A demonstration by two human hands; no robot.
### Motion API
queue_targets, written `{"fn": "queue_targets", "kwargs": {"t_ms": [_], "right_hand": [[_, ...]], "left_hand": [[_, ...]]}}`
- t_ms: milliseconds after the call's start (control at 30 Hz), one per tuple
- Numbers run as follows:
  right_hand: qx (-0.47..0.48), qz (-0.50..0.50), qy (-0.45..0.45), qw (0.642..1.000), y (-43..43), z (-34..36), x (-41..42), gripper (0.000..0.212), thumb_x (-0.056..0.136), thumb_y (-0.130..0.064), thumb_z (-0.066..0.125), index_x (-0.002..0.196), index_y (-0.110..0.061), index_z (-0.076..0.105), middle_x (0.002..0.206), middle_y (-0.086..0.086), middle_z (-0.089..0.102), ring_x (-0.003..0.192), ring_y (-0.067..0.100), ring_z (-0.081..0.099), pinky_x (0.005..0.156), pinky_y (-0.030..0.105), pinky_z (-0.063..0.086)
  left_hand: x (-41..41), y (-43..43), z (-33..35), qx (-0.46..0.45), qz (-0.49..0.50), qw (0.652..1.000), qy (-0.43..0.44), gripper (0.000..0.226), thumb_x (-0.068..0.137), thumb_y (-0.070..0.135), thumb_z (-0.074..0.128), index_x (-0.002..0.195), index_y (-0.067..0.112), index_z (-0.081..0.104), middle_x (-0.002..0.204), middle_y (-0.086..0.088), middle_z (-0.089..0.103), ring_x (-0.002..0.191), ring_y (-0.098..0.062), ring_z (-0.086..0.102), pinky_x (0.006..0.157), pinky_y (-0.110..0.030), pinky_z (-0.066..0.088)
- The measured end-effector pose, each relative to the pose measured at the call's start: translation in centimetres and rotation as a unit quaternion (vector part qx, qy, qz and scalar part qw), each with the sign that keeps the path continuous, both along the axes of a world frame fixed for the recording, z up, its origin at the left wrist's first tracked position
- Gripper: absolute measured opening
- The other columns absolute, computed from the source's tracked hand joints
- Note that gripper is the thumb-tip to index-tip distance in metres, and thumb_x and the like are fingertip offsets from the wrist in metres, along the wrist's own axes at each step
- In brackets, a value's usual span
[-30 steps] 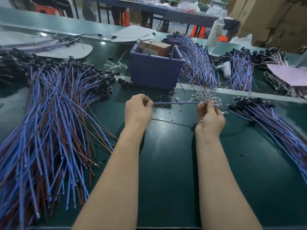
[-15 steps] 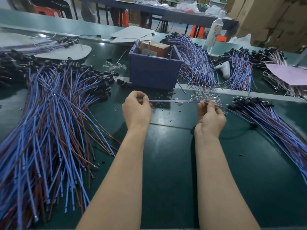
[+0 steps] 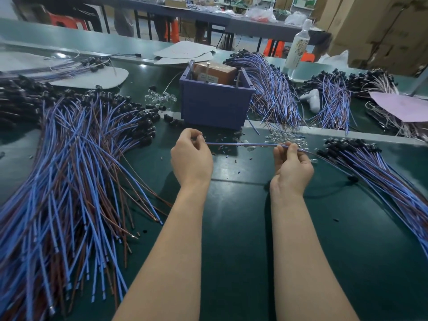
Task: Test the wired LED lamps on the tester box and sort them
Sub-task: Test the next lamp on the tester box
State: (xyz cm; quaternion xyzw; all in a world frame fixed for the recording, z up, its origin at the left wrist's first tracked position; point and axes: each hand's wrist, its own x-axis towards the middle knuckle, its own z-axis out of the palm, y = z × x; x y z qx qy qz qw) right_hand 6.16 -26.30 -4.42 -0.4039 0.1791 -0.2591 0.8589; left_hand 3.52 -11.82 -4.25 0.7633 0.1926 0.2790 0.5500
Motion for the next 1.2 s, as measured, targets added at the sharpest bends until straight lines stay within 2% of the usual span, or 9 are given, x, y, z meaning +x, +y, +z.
{"fn": "queue_targets", "kwargs": {"t_ms": [267,500,633,733,833,900,1033,1133,1200], "right_hand": [[-0.033,-0.003,0.002,0.999,-0.1,-0.1,0.1,0.028,0.099,-0.007,0.043,0.074,-0.009,0.055,0.067,0.001,0.055,0.047,0.000,0.058,0.055,0.012,0.050],[-0.021,-0.001,0.005,1.000,-0.1,-0.3,0.2,0.028,0.100,-0.007,0.043,0.074,-0.008,0.055,0.069,0.002,0.055,0.047,0.000,0.057,0.055,0.012,0.050],[0.012,-0.034,0.011,0.999,-1.3,-0.1,0.2,0.029,0.101,-0.007,0.040,0.073,-0.008,0.051,0.070,0.003,0.054,0.045,0.001,0.056,0.055,0.013,0.051],[0.029,-0.030,-0.006,0.999,-1.3,0.2,0.1,0.028,0.100,-0.006,0.042,0.073,-0.007,0.051,0.069,0.005,0.055,0.047,0.003,0.057,0.056,0.014,0.053],[0.084,0.024,-0.029,0.996,0.0,0.5,-0.3,0.025,0.098,-0.004,0.045,0.074,-0.005,0.053,0.056,0.003,0.063,0.049,0.006,0.062,0.056,0.017,0.055],[0.142,0.071,-0.042,0.986,0.3,1.0,-0.5,0.020,0.096,-0.003,0.048,0.078,-0.002,0.054,0.055,0.004,0.066,0.052,0.011,0.065,0.056,0.018,0.056],[0.199,0.190,-0.041,0.960,1.2,1.5,-1.2,0.011,0.093,-0.002,0.052,0.085,0.002,0.057,0.064,0.011,0.069,0.059,0.017,0.069,0.055,0.018,0.056],[0.079,0.278,0.022,0.957,2.5,1.7,-1.8,0.013,0.093,-0.007,0.054,0.082,-0.004,0.061,0.064,0.006,0.070,0.058,0.011,0.068,0.060,0.018,0.057],[-0.025,0.319,0.067,0.945,2.7,2.0,-2.3,0.016,0.094,-0.013,0.055,0.081,-0.007,0.063,0.061,0.003,0.069,0.053,0.008,0.065,0.054,0.017,0.055]], "left_hand": [[0.3,0.1,-0.3,-0.057,-0.027,0.998,-0.006,0.017,0.089,0.007,0.047,0.095,0.017,0.059,0.050,0.007,0.045,0.046,-0.009,0.039,0.055,-0.025,0.036],[0.3,-0.4,0.0,-0.110,-0.036,0.992,-0.039,0.014,0.095,0.009,0.042,0.104,0.017,0.048,0.058,0.006,0.045,0.044,-0.003,0.042,0.049,-0.015,0.034],[0.3,0.7,0.3,-0.111,0.030,0.992,-0.054,0.016,0.095,0.006,0.036,0.098,0.018,0.046,0.069,0.007,0.049,0.061,-0.014,0.047,0.063,-0.030,0.041],[0.4,1.0,0.3,-0.100,0.030,0.993,-0.051,0.015,0.095,0.007,0.041,0.102,0.013,0.053,0.086,0.001,0.057,0.077,-0.019,0.055,0.075,-0.031,0.044],[0.4,-0.4,-0.1,0.017,-0.047,0.999,0.004,0.030,0.090,0.005,0.050,0.119,0.010,0.057,0.125,-0.008,0.052,0.116,-0.023,0.047,0.101,-0.027,0.034],[0.3,-0.9,-0.3,0.065,-0.076,0.995,0.014,0.030,0.091,0.014,0.055,0.121,0.011,0.058,0.133,-0.008,0.047,0.123,-0.022,0.040,0.103,-0.023,0.028],[0.1,-1.8,0.5,-0.038,-0.195,0.980,-0.019,0.023,0.096,0.029,0.053,0.106,0.011,0.062,0.098,0.000,0.066,0.085,-0.013,0.062,0.084,-0.027,0.050],[0.2,-2.5,1.0,-0.179,-0.259,0.948,-0.049,0.017,0.100,0.022,0.045,0.100,0.013,0.059,0.087,0.006,0.063,0.057,0.001,0.058,0.062,-0.016,0.051],[0.4,-2.1,1.4,-0.284,-0.256,0.921,-0.067,0.019,0.102,0.017,0.040,0.092,0.015,0.057,0.086,0.004,0.065,0.053,0.002,0.056,0.057,-0.015,0.050]]}}
